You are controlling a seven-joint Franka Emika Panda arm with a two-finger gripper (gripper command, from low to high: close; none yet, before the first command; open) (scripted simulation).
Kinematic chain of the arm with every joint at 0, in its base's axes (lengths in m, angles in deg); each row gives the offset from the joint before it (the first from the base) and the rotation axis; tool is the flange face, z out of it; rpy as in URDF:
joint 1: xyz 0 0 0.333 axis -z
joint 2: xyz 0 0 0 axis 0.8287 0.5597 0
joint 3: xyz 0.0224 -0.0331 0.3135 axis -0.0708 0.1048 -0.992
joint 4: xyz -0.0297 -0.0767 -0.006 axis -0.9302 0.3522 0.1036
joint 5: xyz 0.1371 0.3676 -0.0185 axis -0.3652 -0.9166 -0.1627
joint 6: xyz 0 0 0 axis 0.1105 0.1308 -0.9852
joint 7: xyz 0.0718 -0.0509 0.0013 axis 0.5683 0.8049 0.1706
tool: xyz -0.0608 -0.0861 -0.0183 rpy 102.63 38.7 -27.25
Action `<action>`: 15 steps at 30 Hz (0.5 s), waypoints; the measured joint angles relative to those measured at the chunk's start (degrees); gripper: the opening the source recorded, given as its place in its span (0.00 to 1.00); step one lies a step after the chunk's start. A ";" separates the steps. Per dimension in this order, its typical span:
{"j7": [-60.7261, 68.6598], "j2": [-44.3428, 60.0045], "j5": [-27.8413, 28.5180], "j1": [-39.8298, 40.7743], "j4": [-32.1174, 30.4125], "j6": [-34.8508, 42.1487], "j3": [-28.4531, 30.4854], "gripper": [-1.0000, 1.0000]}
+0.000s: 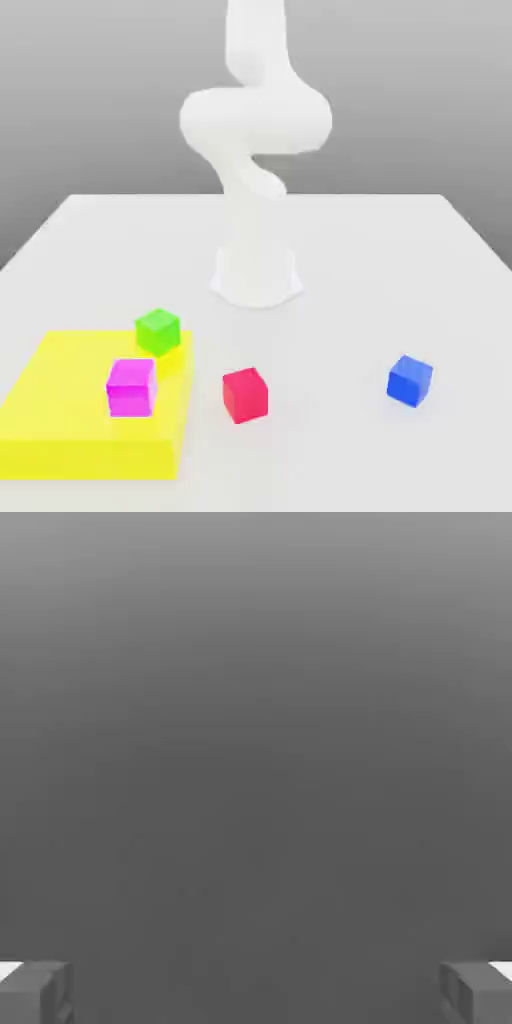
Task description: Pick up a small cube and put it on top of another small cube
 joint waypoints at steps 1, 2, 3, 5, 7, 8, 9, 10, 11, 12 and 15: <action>1.02 2.31 -0.49 -1.43 -1.38 -1.50 -0.29 0.50; 2.06 4.58 -1.00 -2.75 -2.72 -2.98 -0.67 0.50; 3.06 6.81 -1.48 -4.05 -4.03 -4.43 -1.09 0.50; 4.96 11.17 -2.35 -6.54 -6.62 -7.27 -2.05 0.50; 6.71 15.37 -3.07 -8.90 -9.13 -10.02 -3.13 0.50; 7.53 17.45 -3.38 -10.02 -10.38 -11.39 -3.73 0.50; 8.32 19.52 -3.63 -11.13 -11.63 -12.75 -4.35 0.50; 9.08 21.59 -3.84 -12.19 -12.88 -14.11 -5.03 0.50; 9.78 23.66 -3.98 -13.23 -14.13 -15.48 -5.73 0.50; 10.42 25.73 -4.04 -14.21 -15.38 -16.85 -6.48 0.50; 11.89 31.95 -3.59 -16.65 -19.13 -20.97 -9.10 0.50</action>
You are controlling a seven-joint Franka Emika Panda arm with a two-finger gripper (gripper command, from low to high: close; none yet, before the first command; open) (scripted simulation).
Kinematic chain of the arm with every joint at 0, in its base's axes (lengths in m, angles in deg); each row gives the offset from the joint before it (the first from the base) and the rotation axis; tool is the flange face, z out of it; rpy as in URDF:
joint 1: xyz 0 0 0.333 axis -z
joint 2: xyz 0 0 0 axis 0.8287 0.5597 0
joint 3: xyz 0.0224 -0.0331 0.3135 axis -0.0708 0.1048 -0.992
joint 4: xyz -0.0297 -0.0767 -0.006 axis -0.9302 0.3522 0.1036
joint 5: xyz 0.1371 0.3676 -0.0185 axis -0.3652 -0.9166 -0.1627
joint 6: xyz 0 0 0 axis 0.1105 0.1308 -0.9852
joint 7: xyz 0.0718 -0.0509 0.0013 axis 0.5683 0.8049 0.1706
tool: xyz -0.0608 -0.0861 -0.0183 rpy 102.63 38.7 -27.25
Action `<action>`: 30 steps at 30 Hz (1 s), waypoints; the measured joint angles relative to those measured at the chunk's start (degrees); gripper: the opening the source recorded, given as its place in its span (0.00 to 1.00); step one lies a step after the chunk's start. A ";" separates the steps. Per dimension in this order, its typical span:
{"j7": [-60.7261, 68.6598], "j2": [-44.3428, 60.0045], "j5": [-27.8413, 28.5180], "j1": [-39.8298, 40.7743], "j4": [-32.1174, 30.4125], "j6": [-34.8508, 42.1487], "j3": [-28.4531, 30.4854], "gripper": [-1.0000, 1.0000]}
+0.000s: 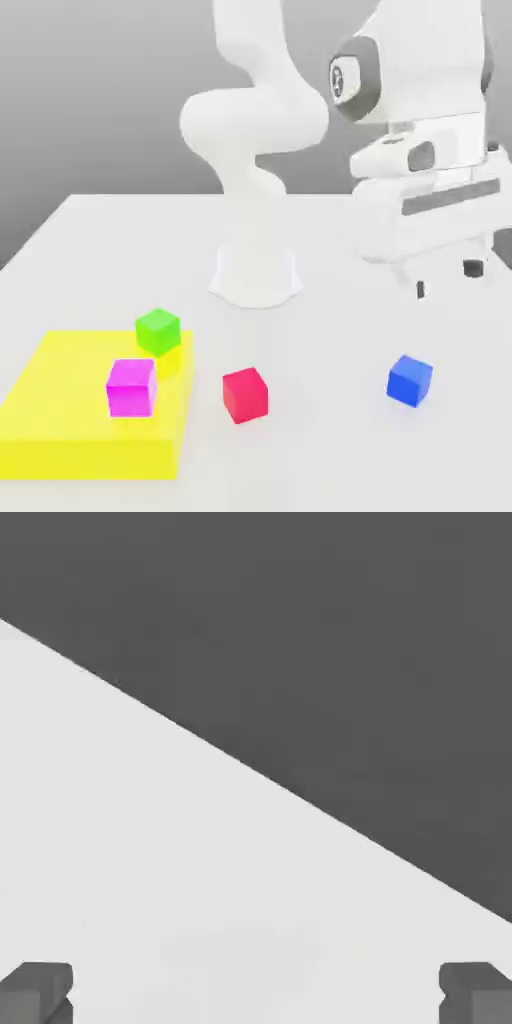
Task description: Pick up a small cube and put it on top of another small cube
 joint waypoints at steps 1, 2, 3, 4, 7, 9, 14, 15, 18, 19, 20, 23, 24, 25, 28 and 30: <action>0.25 2.08 0.51 -0.72 -1.26 -1.39 -0.86 0.50; 0.31 4.18 1.28 -1.47 -2.52 -2.78 -1.69 0.50; 0.12 6.29 2.38 -3.07 -3.78 -4.17 -2.37 0.50; -0.32 8.40 3.86 -3.59 -5.03 -5.55 -2.77 0.50; -3.35 14.76 9.41 -5.47 -6.25 -10.06 -1.63 0.50; -5.84 18.95 12.94 -7.12 -5.66 -13.28 0.75 0.50; -8.39 26.36 16.19 -11.91 -4.24 -19.28 6.27 0.00; -8.40 26.36 16.21 -11.91 -4.24 -19.28 6.27 0.00; -8.53 26.36 16.33 -11.91 -4.23 -19.27 6.26 0.00; -8.71 26.98 16.54 -12.31 -4.11 -19.77 6.71 0.00; -8.55 26.26 16.38 -11.91 -4.26 -19.18 6.28 0.00; -6.62 21.25 13.96 -9.19 -5.29 -15.14 2.99 0.00; -5.46 19.25 12.42 -8.49 -5.71 -13.57 1.92 0.00; -4.21 17.20 10.71 -8.06 -6.13 -11.96 1.07 0.00; -1.87 12.24 6.66 -6.15 -6.63 -7.59 0.89 0.00; -2.21 10.65 5.57 -2.91 -6.01 -5.43 2.15 0.00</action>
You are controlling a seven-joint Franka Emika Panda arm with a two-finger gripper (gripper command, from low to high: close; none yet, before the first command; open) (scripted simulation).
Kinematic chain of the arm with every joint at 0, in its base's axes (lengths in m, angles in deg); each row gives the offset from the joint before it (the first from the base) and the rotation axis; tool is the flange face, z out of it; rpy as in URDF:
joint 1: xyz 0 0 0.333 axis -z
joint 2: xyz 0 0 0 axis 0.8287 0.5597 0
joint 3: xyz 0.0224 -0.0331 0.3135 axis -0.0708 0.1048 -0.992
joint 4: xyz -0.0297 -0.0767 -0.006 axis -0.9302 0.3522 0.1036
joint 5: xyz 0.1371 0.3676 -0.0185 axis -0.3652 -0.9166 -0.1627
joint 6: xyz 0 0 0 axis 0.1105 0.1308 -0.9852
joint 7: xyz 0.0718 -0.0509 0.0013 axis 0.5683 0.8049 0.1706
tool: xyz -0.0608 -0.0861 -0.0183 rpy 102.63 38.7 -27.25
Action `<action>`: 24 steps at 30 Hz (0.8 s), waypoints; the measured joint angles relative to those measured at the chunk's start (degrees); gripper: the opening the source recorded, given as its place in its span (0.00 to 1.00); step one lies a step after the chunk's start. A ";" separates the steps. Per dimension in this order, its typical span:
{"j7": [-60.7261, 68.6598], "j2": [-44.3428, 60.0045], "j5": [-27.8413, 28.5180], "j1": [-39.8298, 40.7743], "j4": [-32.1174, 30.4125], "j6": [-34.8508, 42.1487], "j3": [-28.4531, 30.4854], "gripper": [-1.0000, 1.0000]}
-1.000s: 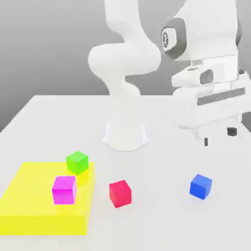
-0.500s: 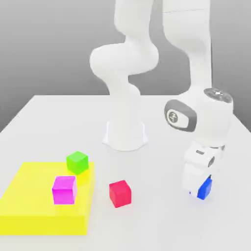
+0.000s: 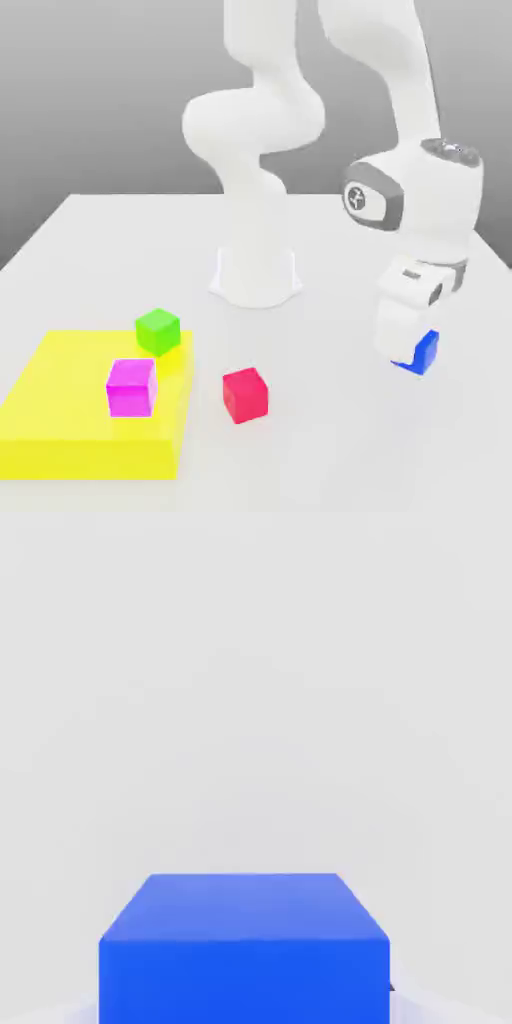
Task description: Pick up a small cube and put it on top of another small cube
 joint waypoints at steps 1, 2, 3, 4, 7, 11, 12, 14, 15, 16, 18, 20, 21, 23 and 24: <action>-0.39 -0.65 -0.32 1.68 0.39 1.02 0.59 0.00; -0.86 -1.26 -0.55 3.61 0.80 2.03 0.91 0.00; -1.30 -1.86 -0.80 4.99 1.21 3.01 1.77 0.00; -1.91 -2.44 -0.88 6.36 1.64 4.02 2.65 0.00; -3.83 -4.16 -0.92 11.00 2.92 7.02 5.13 0.00; -6.66 -6.43 -0.58 16.57 4.63 11.00 8.38 0.00; -7.43 -7.00 -0.42 17.76 5.06 11.99 9.30 0.00; -9.02 -8.14 0.00 20.13 5.92 13.98 11.28 0.00; -9.85 -8.72 0.25 21.36 6.35 14.97 12.33 0.00; -10.68 -9.30 0.52 22.54 6.78 15.98 13.50 0.00; -12.44 -10.46 1.15 25.23 7.64 17.97 15.61 0.00; -14.23 -11.66 1.82 27.99 8.50 19.98 17.67 0.00; -15.11 -12.21 2.15 29.37 8.92 20.92 18.65 0.00; -15.77 -11.07 2.05 30.80 9.03 19.89 19.90 0.00; -15.55 -9.49 1.61 31.04 8.77 18.08 20.08 0.00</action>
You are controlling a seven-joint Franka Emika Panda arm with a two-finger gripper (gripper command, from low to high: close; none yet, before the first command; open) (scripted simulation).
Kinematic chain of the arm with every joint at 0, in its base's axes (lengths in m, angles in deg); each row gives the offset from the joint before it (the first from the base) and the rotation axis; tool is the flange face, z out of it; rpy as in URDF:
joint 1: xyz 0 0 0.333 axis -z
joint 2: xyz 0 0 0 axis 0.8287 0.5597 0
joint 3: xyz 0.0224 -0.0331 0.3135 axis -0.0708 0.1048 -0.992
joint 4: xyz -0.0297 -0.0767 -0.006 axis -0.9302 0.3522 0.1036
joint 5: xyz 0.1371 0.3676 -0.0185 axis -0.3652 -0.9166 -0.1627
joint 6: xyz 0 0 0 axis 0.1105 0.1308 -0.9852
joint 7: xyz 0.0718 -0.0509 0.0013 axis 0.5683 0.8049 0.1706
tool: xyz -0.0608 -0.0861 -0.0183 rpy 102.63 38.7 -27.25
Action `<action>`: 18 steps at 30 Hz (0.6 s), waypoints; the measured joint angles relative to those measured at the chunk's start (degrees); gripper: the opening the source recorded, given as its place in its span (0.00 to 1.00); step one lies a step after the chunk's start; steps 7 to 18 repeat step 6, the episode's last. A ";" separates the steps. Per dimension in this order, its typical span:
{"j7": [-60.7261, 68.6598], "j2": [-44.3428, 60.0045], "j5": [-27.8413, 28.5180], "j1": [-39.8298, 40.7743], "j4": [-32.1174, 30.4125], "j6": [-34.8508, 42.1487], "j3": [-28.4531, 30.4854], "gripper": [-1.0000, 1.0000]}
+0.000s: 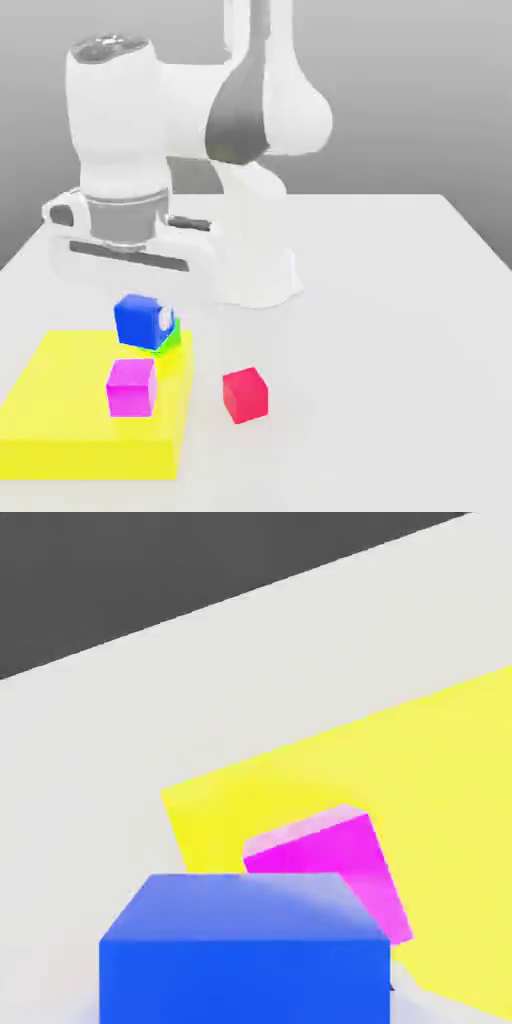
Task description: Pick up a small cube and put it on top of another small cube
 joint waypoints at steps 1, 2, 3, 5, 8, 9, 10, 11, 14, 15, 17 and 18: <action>0.32 1.83 -0.51 -0.02 -0.35 -2.16 0.21 0.00; 0.72 3.80 -1.10 -0.05 -0.74 -4.48 0.31 0.00; 1.04 5.28 -1.55 -0.11 -1.04 -6.24 0.38 1.00; 1.04 5.28 -1.56 -0.11 -1.04 -6.24 0.38 1.00; 1.04 5.28 -1.56 -0.11 -1.04 -6.24 0.38 1.00; 1.04 5.28 -1.56 -0.11 -1.04 -6.24 0.38 1.00; 1.04 5.28 -1.56 -0.11 -1.04 -6.24 0.38 1.00; 1.04 5.28 -1.56 -0.11 -1.04 -6.24 0.38 1.00; 1.04 5.28 -1.56 -0.11 -1.04 -6.24 0.38 1.00; 1.04 5.28 -1.56 -0.11 -1.04 -6.24 0.38 1.00; 1.04 5.28 -1.56 -0.11 -1.04 -6.24 0.38 1.00; 1.04 5.28 -1.56 -0.11 -1.04 -6.24 0.38 1.00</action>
